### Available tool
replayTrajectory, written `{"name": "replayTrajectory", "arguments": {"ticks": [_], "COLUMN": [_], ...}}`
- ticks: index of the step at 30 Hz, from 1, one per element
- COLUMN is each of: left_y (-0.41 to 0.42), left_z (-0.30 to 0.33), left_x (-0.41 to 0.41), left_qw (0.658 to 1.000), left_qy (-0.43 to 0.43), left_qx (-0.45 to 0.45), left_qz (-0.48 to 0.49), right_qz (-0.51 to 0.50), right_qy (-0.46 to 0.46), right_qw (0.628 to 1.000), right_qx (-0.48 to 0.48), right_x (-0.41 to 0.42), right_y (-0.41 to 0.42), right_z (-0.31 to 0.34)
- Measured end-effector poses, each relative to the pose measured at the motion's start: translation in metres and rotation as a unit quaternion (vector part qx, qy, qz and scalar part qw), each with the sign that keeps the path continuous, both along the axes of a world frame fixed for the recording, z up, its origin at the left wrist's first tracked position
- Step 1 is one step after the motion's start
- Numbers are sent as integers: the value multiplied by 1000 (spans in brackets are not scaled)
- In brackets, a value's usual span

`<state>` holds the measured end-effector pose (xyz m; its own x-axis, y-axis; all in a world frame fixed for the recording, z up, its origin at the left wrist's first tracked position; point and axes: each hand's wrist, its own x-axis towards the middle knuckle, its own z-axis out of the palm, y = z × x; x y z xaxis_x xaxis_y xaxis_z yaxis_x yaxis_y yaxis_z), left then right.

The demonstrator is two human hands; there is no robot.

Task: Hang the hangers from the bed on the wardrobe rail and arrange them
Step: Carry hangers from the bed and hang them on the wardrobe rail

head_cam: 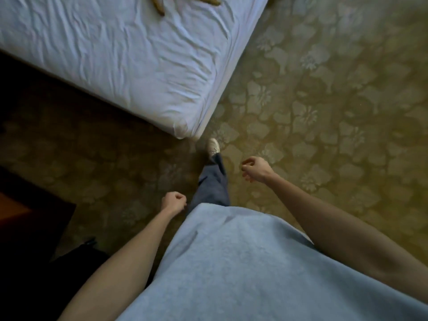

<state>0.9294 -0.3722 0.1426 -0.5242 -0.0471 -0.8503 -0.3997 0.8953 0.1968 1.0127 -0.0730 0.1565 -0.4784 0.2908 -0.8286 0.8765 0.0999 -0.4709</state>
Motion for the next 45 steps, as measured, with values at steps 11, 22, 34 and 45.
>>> {"name": "replayTrajectory", "arguments": {"ticks": [11,22,34,45], "left_y": [173,491,547,492], "left_z": [9,25,40,-14], "left_x": [-230,-427,-515,-613], "left_qw": [998,987,994,966], "left_qy": [-43,-5,-16,-8], "left_qx": [36,153,91,68], "left_qz": [15,-38,52,248], "right_qz": [41,-89,116,277], "right_qy": [-36,-155,-93,-22], "right_qw": [993,982,986,958], "right_qx": [101,59,69,72], "right_x": [-189,-239,-491,-749], "right_y": [149,372,521,480], "right_z": [25,-6,0,-19]}}
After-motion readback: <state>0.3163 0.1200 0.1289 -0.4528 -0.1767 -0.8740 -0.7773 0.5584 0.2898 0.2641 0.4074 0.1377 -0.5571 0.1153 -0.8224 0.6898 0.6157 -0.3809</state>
